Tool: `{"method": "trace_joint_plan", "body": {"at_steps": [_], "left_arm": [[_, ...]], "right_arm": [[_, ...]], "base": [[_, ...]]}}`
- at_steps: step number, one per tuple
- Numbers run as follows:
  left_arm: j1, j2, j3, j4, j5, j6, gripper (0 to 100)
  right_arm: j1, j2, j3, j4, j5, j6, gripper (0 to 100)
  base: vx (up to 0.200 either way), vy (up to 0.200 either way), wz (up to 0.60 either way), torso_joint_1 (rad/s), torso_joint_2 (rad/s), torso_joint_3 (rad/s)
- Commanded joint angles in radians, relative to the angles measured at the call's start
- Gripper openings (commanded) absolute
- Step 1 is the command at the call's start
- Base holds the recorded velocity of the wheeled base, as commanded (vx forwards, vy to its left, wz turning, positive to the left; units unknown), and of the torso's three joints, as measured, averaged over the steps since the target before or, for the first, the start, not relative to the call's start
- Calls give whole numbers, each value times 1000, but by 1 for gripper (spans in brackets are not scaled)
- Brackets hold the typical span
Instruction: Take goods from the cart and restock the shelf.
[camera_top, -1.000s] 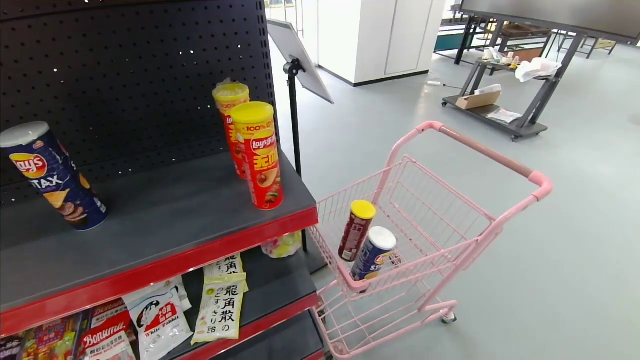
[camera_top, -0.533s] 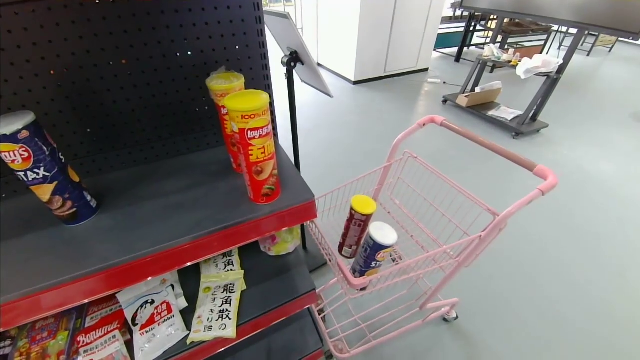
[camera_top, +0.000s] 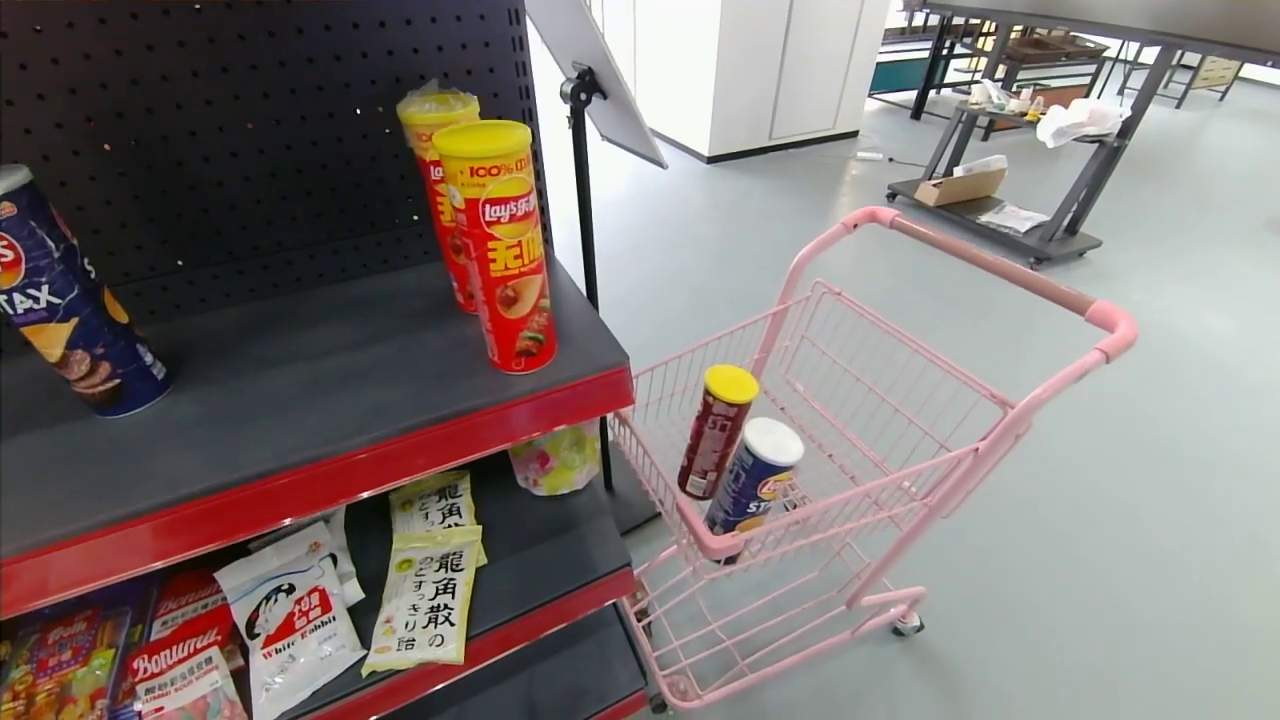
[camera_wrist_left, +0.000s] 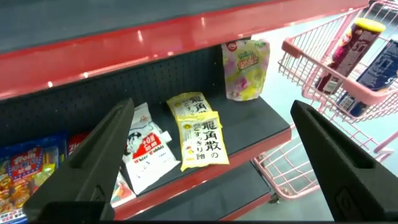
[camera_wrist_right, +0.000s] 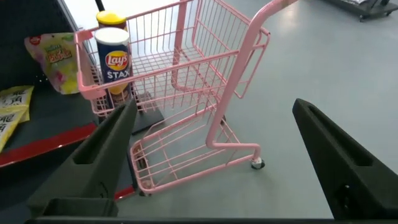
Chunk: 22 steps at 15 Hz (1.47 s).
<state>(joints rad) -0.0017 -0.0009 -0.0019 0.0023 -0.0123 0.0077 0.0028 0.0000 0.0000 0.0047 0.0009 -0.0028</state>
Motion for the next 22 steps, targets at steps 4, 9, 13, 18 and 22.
{"method": "trace_joint_plan", "body": {"at_steps": [4,9,13,18,22], "left_arm": [[0,1,-1,1,0,0,100],[0,1,0,1,0,2,100],[0,1,-1,1,0,2,100],[0,1,0,1,-3,0,100],[0,1,0,1,-3,0,100]], "right_arm": [[0,0,0,0,1,-2,100],[3,9,-2,3,4,-6,100],[46,482,-492,31,94,109,100],[207,1063,-669,-181,163,159,100],[270,1485,-534,-618,179,165,100]], "base": [[0,0,0,-182,519,332],[0,0,0,-157,506,344],[0,0,0,-29,96,71],[0,0,0,0,0,0],[0,0,0,0,0,0]]}}
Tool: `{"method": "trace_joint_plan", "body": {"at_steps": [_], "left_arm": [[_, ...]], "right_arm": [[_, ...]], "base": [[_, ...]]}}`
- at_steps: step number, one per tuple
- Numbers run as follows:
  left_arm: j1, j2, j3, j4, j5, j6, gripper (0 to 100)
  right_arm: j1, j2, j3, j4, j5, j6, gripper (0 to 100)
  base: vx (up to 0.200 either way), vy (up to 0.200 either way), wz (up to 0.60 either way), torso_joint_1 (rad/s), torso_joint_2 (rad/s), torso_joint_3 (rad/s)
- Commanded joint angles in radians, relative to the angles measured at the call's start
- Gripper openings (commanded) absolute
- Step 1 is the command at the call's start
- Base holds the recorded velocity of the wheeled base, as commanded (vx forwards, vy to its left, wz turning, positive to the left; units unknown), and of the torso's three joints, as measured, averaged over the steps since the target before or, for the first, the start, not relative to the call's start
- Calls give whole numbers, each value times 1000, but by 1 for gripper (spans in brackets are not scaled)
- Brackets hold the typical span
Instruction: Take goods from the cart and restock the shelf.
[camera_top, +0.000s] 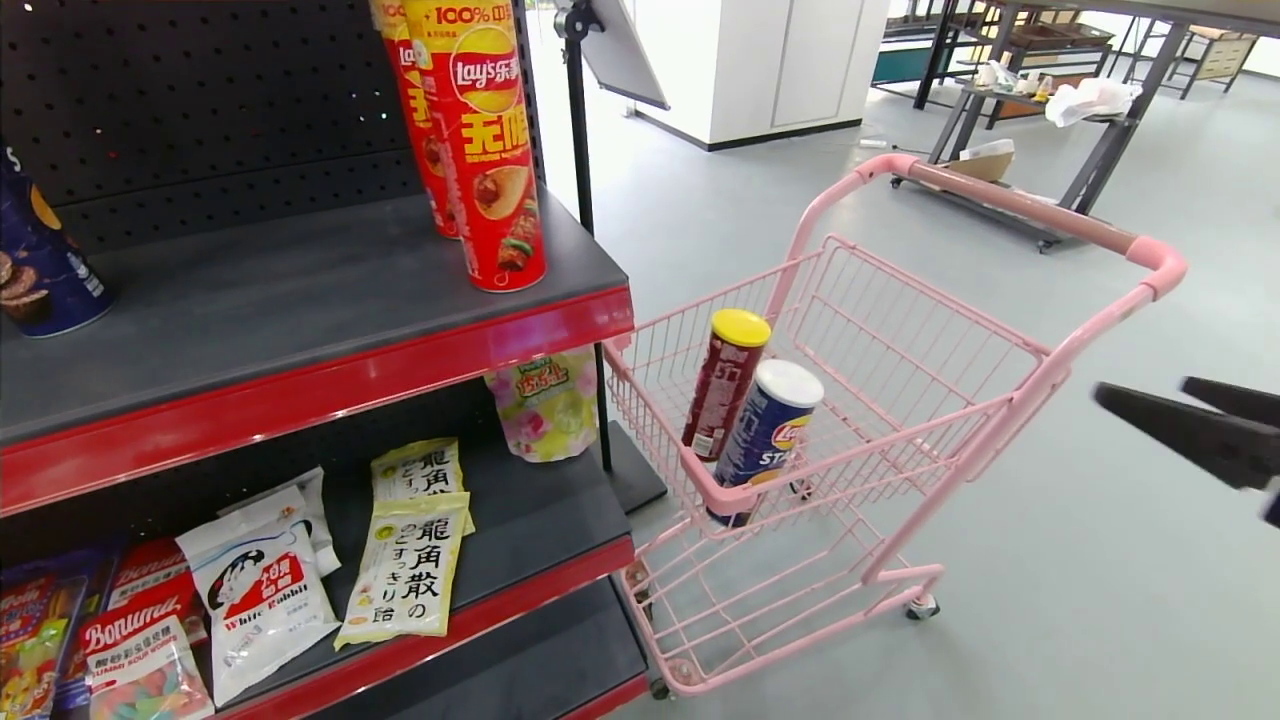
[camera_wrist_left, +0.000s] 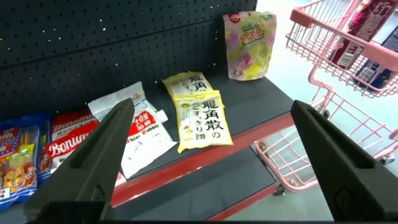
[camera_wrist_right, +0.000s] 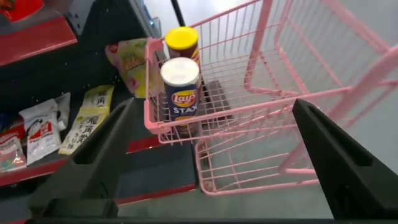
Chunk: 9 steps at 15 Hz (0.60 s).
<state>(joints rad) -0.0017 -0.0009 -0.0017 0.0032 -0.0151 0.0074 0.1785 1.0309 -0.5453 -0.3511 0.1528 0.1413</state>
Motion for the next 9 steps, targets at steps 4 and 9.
{"method": "trace_joint_plan", "body": {"at_steps": [4,9], "left_arm": [[0,1,-1,-2,0,0,100],[0,1,-1,0,0,2,100]], "right_arm": [[180,646,-35,-378,53,14,100],[200,762,-116,-381,54,14,100]], "base": [[0,0,0,0,0,0],[0,0,0,0,0,0]]}}
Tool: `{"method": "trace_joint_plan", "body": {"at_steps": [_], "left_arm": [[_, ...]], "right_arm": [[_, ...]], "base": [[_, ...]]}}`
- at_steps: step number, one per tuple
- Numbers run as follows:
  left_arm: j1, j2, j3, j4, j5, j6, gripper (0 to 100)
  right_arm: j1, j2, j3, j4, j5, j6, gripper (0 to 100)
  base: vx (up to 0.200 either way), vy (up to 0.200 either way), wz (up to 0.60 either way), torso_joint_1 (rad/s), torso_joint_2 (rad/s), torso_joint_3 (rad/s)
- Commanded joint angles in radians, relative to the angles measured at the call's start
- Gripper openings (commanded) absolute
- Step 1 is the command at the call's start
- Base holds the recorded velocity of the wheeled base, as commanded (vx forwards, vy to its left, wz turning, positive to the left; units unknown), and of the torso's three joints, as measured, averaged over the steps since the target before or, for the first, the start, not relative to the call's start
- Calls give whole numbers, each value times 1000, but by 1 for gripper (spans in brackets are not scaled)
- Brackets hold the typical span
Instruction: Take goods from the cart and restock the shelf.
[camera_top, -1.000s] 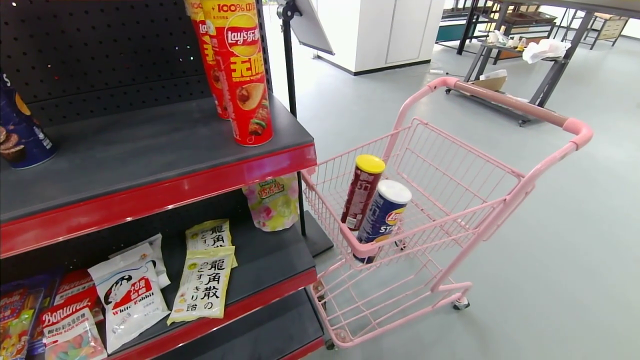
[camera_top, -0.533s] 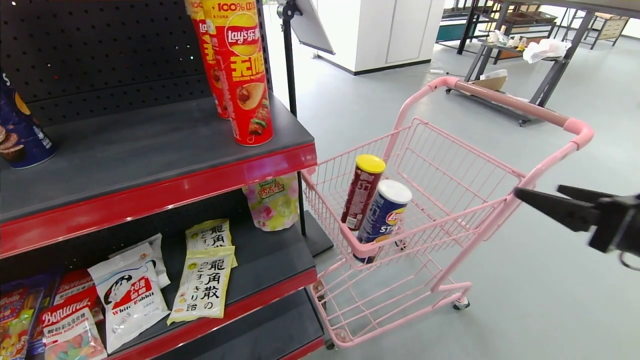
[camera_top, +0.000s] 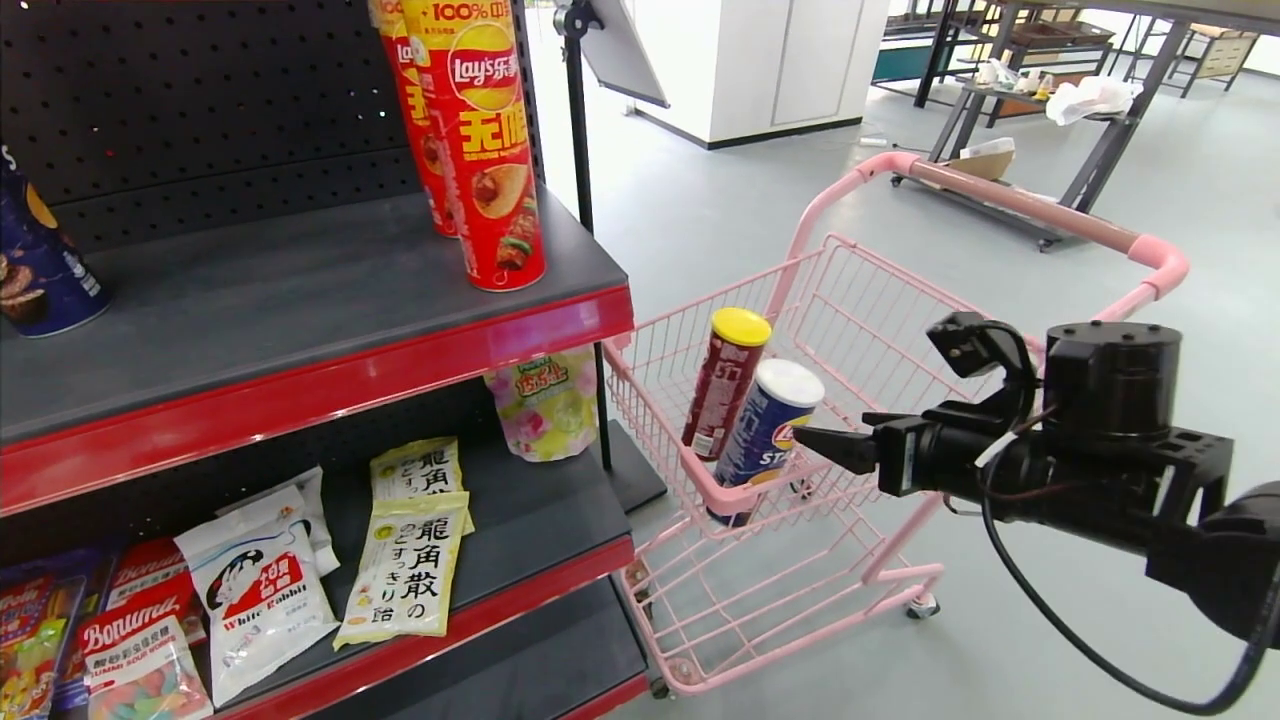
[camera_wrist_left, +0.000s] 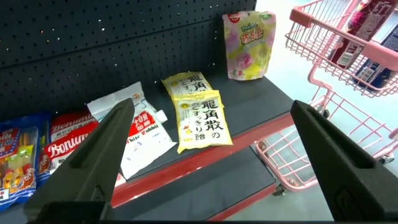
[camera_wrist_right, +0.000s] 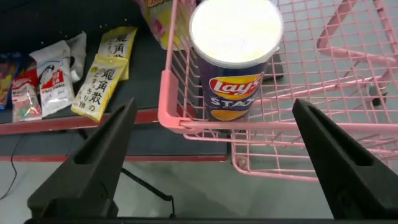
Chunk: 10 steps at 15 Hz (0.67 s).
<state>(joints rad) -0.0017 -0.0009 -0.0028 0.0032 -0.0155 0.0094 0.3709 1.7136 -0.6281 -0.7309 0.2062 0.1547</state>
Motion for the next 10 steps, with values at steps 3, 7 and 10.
{"method": "trace_joint_plan", "body": {"at_steps": [3,7,10], "left_arm": [[0,1,1,0,0,0,100],[0,1,1,0,0,1,100],[0,1,0,0,0,1,100]], "right_arm": [[3,142,-90,-1,2,6,100],[2,239,-156,-38,2,8,100],[2,293,-190,-73,2,8,100]], "base": [[0,0,0,0,0,0],[0,0,0,0,0,0],[0,0,0,0,0,0]]}}
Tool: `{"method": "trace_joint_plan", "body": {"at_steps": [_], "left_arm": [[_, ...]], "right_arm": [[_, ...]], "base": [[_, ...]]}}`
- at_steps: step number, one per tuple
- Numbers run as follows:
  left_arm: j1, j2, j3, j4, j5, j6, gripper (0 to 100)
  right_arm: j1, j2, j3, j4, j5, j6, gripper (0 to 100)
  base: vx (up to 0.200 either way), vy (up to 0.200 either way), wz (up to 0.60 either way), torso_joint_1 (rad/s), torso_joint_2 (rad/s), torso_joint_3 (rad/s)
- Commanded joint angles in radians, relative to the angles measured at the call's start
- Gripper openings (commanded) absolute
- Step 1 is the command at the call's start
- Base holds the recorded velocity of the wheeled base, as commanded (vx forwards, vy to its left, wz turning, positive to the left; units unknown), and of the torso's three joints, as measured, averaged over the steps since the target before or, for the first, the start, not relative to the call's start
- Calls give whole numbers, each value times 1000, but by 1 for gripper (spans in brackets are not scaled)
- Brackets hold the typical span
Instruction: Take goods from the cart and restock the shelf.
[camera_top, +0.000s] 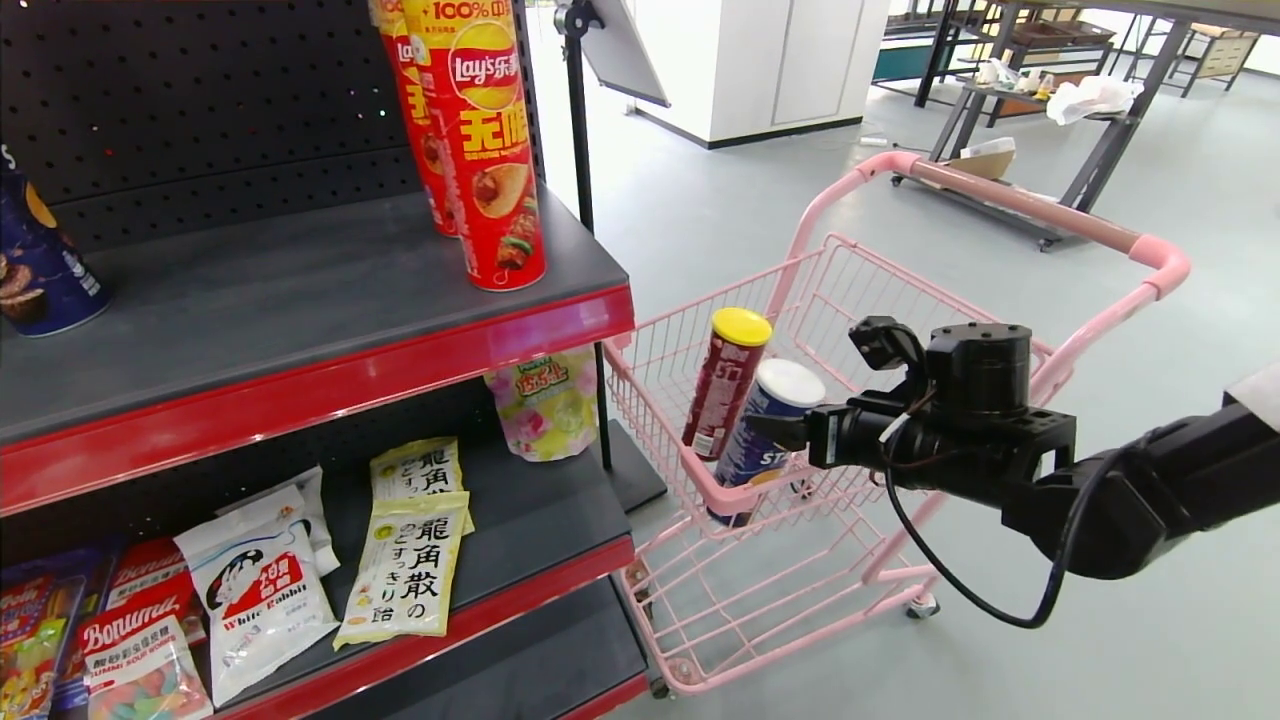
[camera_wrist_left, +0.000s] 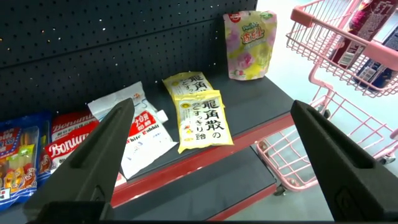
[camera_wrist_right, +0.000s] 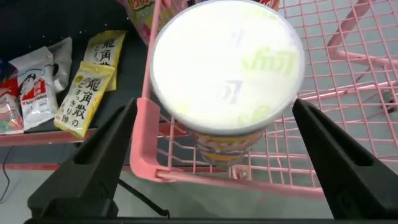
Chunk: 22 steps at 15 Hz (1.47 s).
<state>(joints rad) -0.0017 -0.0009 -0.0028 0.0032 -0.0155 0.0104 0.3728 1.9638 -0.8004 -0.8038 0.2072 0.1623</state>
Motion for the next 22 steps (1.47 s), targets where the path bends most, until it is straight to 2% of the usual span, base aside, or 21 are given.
{"method": "trace_joint_plan", "body": {"at_steps": [1,11,15,16,22], "left_arm": [[0,1,0,0,0,2,100],[0,1,0,0,-1,2,100],[0,1,0,0,0,2,100],[0,1,0,-2,0,2,100],[0,1,0,-2,0,2,100]], "right_arm": [[0,58,-31,-3,0,0,100],[-15,170,-157,-11,0,3,100],[-14,190,-166,-12,0,3,100],[-14,198,-163,-15,-2,3,0],[-9,179,-168,-18,-2,5,0]], "base": [[0,0,0,0,0,0],[0,0,0,0,0,0],[0,0,0,0,0,0],[0,0,0,0,0,0],[0,0,0,0,0,0]]}}
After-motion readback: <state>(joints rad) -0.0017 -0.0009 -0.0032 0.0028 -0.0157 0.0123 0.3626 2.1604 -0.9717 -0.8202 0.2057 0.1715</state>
